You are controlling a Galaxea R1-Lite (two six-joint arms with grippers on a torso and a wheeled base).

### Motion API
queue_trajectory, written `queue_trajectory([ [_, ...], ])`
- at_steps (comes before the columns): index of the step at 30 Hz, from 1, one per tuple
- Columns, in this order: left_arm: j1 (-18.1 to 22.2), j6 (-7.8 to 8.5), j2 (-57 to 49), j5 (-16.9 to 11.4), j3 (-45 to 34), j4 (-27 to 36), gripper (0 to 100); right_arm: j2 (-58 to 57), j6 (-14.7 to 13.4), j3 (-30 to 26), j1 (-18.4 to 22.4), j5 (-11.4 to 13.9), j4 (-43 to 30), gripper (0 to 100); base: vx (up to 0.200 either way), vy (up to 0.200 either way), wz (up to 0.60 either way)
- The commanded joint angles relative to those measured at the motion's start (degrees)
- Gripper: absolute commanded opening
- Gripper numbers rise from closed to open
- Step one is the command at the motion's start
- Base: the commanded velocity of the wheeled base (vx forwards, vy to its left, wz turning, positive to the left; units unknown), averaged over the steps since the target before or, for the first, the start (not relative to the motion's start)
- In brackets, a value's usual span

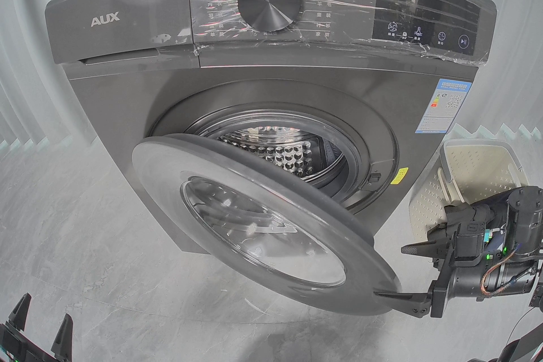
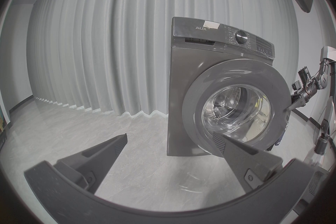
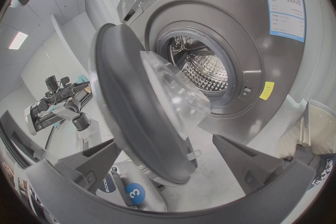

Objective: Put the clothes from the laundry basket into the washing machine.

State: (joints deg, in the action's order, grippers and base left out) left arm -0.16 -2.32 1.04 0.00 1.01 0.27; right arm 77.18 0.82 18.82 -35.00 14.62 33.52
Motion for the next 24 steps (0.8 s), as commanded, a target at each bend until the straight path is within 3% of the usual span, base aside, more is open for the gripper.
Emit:
queue_trajectory([
  [1, -0.02, -0.06, -0.68, 0.0, -0.84, 0.0, 100, 2.01, 0.06, 1.04, -0.33, 0.15, 0.05, 100, -0.2, 0.0, 0.0],
  [11, -0.02, -0.14, -0.68, 0.0, -0.84, 0.0, 100, 2.63, -0.11, 0.6, -1.39, 0.59, 0.05, 100, 0.0, 0.0, 0.0],
  [15, -0.02, -0.14, -0.68, 0.0, -0.84, 0.0, 100, 2.1, -1.34, -0.1, -3.94, 1.47, 0.49, 100, 0.0, 0.0, 0.0],
  [17, -0.02, -0.14, -0.68, 0.0, -0.84, 0.0, 100, 1.48, -1.96, -0.45, -4.2, 2.52, 1.63, 100, 0.0, 0.0, 0.0],
  [24, -0.02, -0.14, -0.68, 0.0, -0.84, 0.0, 100, -2.74, -4.24, -0.98, -3.76, 2.61, 2.86, 100, 0.0, 0.0, 0.0],
])
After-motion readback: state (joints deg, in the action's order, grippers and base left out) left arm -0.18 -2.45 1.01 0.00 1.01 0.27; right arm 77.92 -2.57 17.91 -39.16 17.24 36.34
